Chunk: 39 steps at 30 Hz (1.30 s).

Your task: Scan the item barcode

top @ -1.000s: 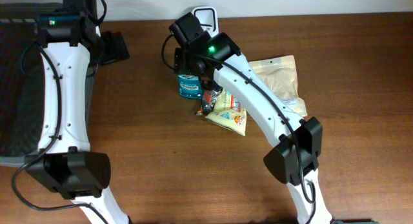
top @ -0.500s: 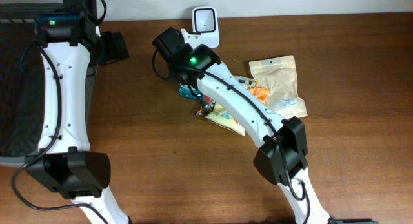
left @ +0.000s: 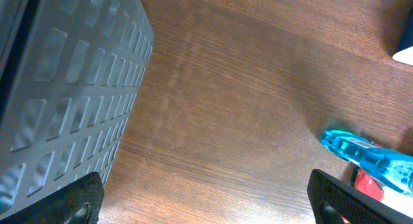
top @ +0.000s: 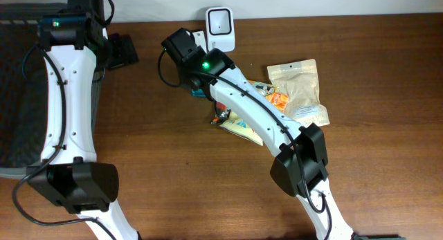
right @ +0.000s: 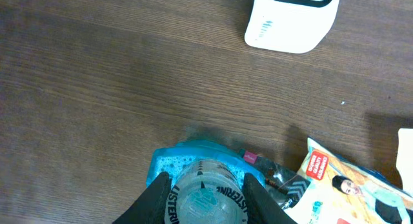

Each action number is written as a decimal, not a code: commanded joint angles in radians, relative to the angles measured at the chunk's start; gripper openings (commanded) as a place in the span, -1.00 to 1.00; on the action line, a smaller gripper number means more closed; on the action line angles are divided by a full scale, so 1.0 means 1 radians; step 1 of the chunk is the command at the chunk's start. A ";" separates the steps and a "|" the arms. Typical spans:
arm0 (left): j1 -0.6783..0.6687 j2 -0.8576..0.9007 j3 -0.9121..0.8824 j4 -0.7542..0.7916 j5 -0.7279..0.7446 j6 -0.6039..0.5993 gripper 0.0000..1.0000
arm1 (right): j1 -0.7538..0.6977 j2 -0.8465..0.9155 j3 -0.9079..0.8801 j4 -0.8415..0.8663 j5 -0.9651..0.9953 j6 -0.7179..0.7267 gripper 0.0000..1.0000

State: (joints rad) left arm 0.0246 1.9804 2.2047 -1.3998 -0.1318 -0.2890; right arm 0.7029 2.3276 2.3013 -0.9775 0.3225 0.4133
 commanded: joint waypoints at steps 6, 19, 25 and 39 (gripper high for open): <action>-0.002 0.006 0.000 0.000 -0.005 -0.010 0.98 | -0.005 -0.002 -0.001 0.011 0.042 -0.024 0.36; -0.002 0.006 0.000 0.000 -0.004 -0.010 0.98 | -0.009 -0.139 0.071 -0.425 0.056 0.246 0.97; -0.002 0.006 0.000 0.000 -0.004 -0.010 0.98 | 0.000 -0.138 0.001 -0.604 0.051 0.258 0.97; -0.002 0.006 0.000 0.000 -0.004 -0.010 0.99 | 0.031 -0.124 -0.295 0.078 -0.056 0.246 0.97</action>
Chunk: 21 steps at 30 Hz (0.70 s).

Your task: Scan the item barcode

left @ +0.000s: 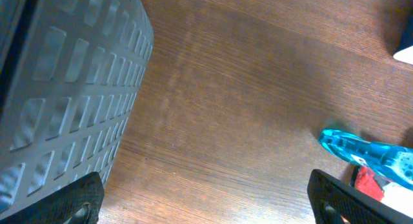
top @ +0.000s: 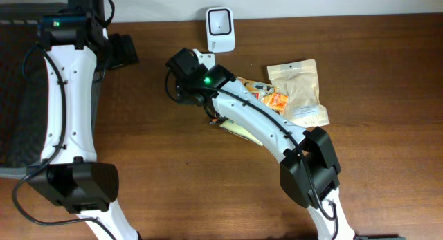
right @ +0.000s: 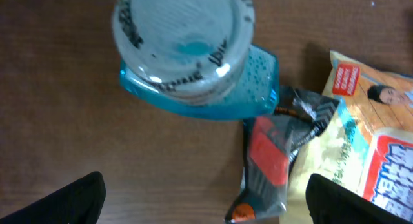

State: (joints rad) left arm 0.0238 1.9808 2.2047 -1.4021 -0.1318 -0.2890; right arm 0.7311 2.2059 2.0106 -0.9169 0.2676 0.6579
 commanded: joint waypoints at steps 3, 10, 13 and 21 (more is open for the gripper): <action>-0.001 0.006 0.000 0.002 -0.005 -0.010 0.99 | 0.003 0.013 -0.005 0.053 0.057 0.002 0.97; -0.001 0.006 0.000 0.002 -0.004 -0.010 0.98 | 0.002 0.019 -0.012 0.170 0.125 -0.074 0.97; -0.001 0.006 0.000 0.002 -0.005 -0.010 0.98 | 0.001 0.047 -0.012 0.179 0.137 -0.074 0.97; -0.001 0.006 0.000 0.002 -0.004 -0.010 0.98 | 0.001 0.079 -0.012 0.278 0.173 -0.074 0.89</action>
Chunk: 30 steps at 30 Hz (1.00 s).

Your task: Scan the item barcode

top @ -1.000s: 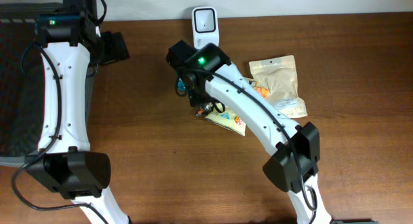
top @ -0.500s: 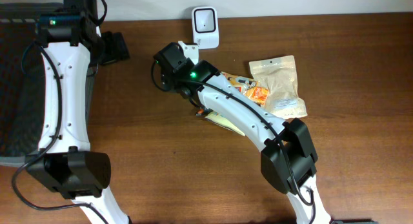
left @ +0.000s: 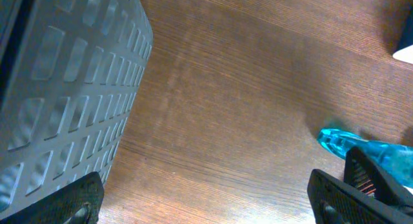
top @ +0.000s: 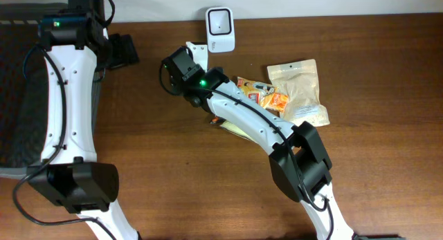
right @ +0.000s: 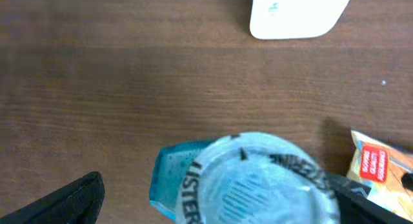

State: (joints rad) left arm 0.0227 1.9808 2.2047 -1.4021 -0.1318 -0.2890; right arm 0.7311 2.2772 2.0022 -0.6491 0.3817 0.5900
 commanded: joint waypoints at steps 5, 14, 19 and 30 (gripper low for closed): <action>0.000 0.006 0.000 0.002 -0.004 -0.010 0.98 | 0.001 0.018 -0.003 0.011 0.091 -0.006 0.80; 0.000 0.006 0.000 0.002 -0.004 -0.010 0.98 | -0.006 0.047 -0.003 0.026 0.087 -0.006 0.55; 0.000 0.006 0.000 0.002 -0.005 -0.010 0.98 | -0.021 0.046 -0.003 0.028 0.081 -0.006 0.34; 0.000 0.006 0.000 0.002 -0.005 -0.010 0.98 | -0.194 0.014 0.145 -0.140 -0.337 -0.085 0.24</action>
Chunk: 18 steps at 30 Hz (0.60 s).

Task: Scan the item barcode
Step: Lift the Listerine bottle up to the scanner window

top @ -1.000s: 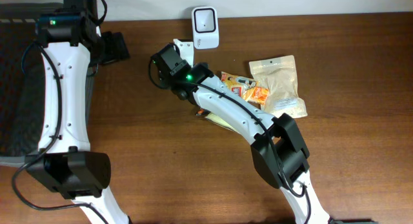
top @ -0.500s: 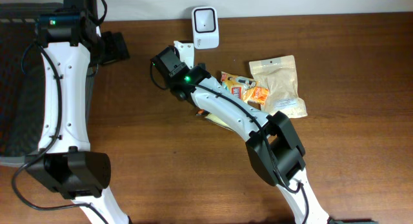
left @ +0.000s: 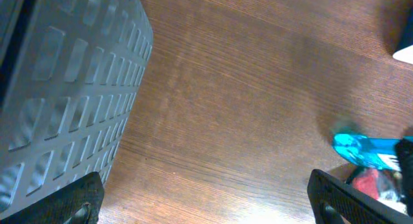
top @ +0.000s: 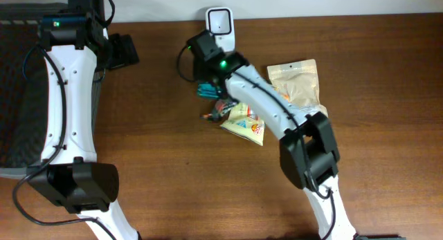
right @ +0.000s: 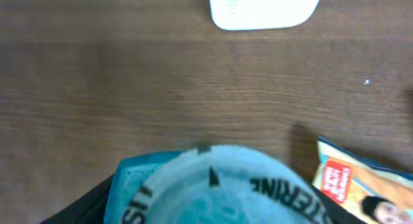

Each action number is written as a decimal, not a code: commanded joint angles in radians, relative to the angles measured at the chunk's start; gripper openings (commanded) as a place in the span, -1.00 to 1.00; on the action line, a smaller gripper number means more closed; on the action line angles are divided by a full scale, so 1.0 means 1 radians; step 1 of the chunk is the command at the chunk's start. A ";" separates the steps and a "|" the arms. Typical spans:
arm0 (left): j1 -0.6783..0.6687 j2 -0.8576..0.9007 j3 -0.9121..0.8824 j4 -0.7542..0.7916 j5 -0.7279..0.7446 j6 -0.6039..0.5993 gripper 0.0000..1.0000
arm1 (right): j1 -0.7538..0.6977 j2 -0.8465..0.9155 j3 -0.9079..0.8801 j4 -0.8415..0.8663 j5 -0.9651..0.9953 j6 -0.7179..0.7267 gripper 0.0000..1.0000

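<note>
A blue Listerine bottle with a clear cap lies just in front of the white barcode scanner. My right gripper is over it. In the right wrist view the cap fills the lower frame, with a dark finger pressed on each side, so my right gripper is shut on the bottle. The scanner shows at the top edge there. My left gripper stands open far to the left over bare wood; the bottle shows at its right edge.
A grey slatted basket stands at the left by the left arm. Snack packets and a brown pouch lie right of the bottle. One packet is close beside the cap.
My right gripper has moved right, closer to the scanner, and its fingers have shut on the bottle cap, which looks bigger in the wrist view. The left arm has not moved.
My right gripper first held the bottle's cap near the packets. Then it was open above the bottle lying free on the wood. Then it stood open around the cap, left of the scanner. Now it grips the bottle in front of the scanner.
</note>
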State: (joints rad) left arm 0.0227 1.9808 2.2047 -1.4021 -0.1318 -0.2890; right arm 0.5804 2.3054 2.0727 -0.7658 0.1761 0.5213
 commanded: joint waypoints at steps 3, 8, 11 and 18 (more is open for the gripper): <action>0.000 0.006 0.000 0.002 -0.004 -0.010 0.98 | -0.090 -0.014 0.110 -0.031 -0.227 -0.016 0.25; 0.000 0.006 0.000 0.002 -0.005 -0.010 0.98 | -0.186 -0.014 0.112 0.055 -0.368 0.123 0.23; 0.000 0.006 0.000 0.002 -0.004 -0.010 0.98 | -0.237 -0.012 0.112 0.151 -0.436 0.269 0.23; 0.000 0.006 0.000 0.002 -0.004 -0.010 0.98 | -0.260 0.002 0.112 0.335 -0.436 0.520 0.22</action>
State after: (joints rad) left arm 0.0227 1.9808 2.2047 -1.4021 -0.1318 -0.2890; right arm 0.3157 2.3093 2.1452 -0.4789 -0.2283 0.9146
